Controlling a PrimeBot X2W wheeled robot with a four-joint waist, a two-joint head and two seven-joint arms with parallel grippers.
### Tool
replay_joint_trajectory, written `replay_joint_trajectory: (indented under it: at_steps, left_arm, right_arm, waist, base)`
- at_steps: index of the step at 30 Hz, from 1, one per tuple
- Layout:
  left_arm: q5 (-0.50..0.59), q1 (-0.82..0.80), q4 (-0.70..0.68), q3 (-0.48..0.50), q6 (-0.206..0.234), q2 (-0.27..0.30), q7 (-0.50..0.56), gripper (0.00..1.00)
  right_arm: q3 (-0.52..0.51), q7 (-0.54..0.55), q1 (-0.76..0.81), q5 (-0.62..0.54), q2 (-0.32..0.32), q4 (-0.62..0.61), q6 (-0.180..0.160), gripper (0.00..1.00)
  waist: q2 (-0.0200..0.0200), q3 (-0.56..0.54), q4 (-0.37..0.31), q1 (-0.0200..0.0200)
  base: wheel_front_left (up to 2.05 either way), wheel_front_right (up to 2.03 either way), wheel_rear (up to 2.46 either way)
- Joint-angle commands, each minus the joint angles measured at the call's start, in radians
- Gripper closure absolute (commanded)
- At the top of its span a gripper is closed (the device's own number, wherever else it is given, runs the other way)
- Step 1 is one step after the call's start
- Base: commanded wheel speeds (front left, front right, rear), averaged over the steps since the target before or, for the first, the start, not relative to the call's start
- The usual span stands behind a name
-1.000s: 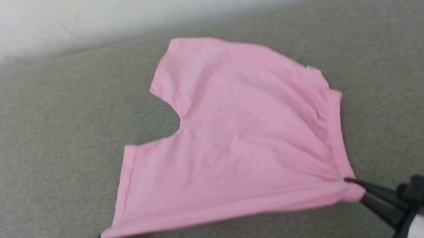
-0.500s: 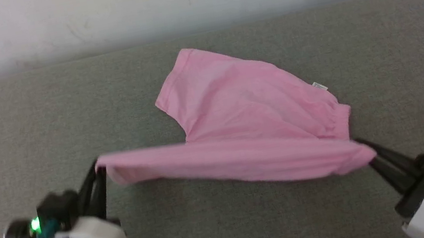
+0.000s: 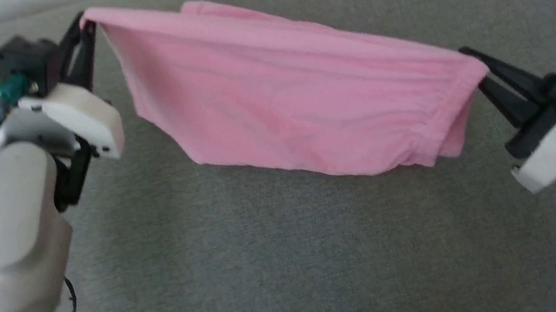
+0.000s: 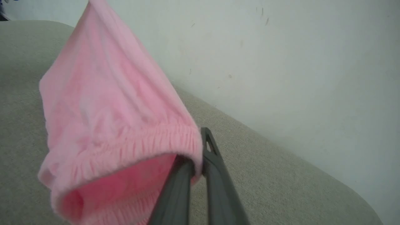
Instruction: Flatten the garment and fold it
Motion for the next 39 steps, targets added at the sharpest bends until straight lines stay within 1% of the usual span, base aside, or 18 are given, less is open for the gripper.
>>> replay_joint_trajectory:
  at_steps: [1,3,4,9,12,15,19,20,21,22,23,24,29,33,36,37,39]
  left_arm:
    - [0.013,-0.064,0.074,-0.01,-0.016,-0.009,0.003,1.0]
    - [0.029,-0.111,0.144,-0.03,-0.026,-0.023,0.009,1.0]
    - [0.029,-0.111,0.144,-0.03,-0.026,-0.023,0.009,1.0]
    - [0.048,-0.198,0.304,-0.067,-0.057,-0.047,-0.001,1.0]
    - [0.054,-0.234,0.391,-0.096,-0.075,-0.062,-0.007,1.0]
    - [0.049,-0.258,0.466,-0.125,-0.09,-0.077,-0.004,1.0]
    - [0.037,-0.27,0.546,-0.168,-0.097,-0.091,0.01,1.0]
    - [0.032,-0.273,0.558,-0.175,-0.098,-0.093,0.004,1.0]
    - [0.026,-0.274,0.567,-0.181,-0.098,-0.094,-0.003,1.0]
    - [0.016,-0.275,0.574,-0.188,-0.098,-0.094,-0.011,0.83]
    - [0.009,-0.277,0.578,-0.196,-0.098,-0.094,-0.021,0.54]
    - [0.006,-0.281,0.579,-0.204,-0.098,-0.092,-0.037,0.0]
    - [-0.037,-0.304,0.576,-0.235,-0.099,-0.091,-0.075,0.0]
    - [-0.077,-0.331,0.551,-0.275,-0.099,-0.083,-0.064,0.0]
    - [-0.117,-0.349,0.526,-0.315,-0.099,-0.071,-0.008,0.0]
    - [-0.136,-0.354,0.517,-0.331,-0.099,-0.065,0.027,0.0]
    - [-0.183,-0.361,0.497,-0.371,-0.099,-0.053,0.128,0.0]
  right_arm:
    - [0.029,0.003,-0.063,0.0,0.018,0.048,-0.002,1.0]
    - [0.064,0.007,-0.118,0.001,0.028,0.098,-0.002,1.0]
    - [0.064,0.007,-0.118,0.001,0.028,0.098,-0.002,1.0]
    - [0.168,0.029,-0.224,0.019,0.052,0.234,-0.002,1.0]
    - [0.212,0.031,-0.266,0.035,0.06,0.304,-0.002,1.0]
    - [0.247,0.023,-0.293,0.055,0.068,0.341,-0.002,1.0]
    - [0.268,0.006,-0.315,0.077,0.077,0.345,-0.002,1.0]
    - [0.268,0.003,-0.317,0.079,0.078,0.34,-0.002,0.95]
    - [0.264,0.0,-0.318,0.081,0.08,0.332,-0.002,0.66]
    - [0.255,-0.002,-0.316,0.081,0.081,0.323,-0.002,0.17]
    - [0.246,-0.003,-0.312,0.077,0.08,0.31,-0.002,0.0]
    - [0.233,-0.004,-0.305,0.072,0.078,0.295,-0.002,0.0]
    - [0.164,-0.006,-0.224,0.056,0.041,0.201,-0.002,0.0]
    - [0.097,0.006,-0.138,0.045,0.001,0.119,-0.002,0.0]
    - [0.035,0.028,-0.078,0.033,-0.014,0.051,-0.002,0.0]
    - [0.015,0.037,-0.06,0.029,-0.014,0.028,-0.002,0.0]
    - [-0.019,0.056,-0.027,0.017,-0.013,-0.016,-0.002,0.0]
  waist:
    - [0.0,0.133,-0.086,-0.0004]
    - [0.0,0.156,-0.097,-0.0004]
    - [0.0,0.156,-0.097,-0.0004]
    - [0.0,0.189,-0.117,-0.0004]
    - [0.0,0.199,-0.121,-0.0004]
    - [0.0,0.201,-0.124,-0.0004]
    - [0.0,0.185,-0.132,-0.0004]
    - [0.0,0.178,-0.134,-0.0004]
    - [0.0,0.168,-0.134,-0.0004]
    - [0.0,0.158,-0.135,-0.0004]
    - [0.0,0.146,-0.134,-0.0004]
    - [0.0,0.132,-0.133,-0.0004]
    - [0.0,0.052,-0.111,-0.0004]
    - [0.0,-0.004,-0.099,-0.0004]
    - [0.0,-0.036,-0.098,-0.0004]
    - [0.0,-0.043,-0.1,-0.0004]
    - [0.0,-0.051,-0.104,-0.0004]
  base:
    - [0.0,0.0,0.0]
    - [0.0,0.0,0.0]
    - [0.0,0.0,0.0]
    - [0.0,0.0,0.0]
    - [0.0,0.0,0.0]
    - [0.0,0.0,0.0]
    - [0.0,0.0,0.0]
    - [0.0,0.0,0.0]
    - [0.0,0.0,0.0]
    - [0.0,0.0,0.0]
    - [0.0,0.0,0.0]
    - [0.0,0.0,0.0]
    - [0.0,0.0,0.0]
    - [0.0,0.0,0.0]
    - [0.0,0.0,0.0]
    - [0.0,0.0,0.0]
    - [0.0,0.0,0.0]
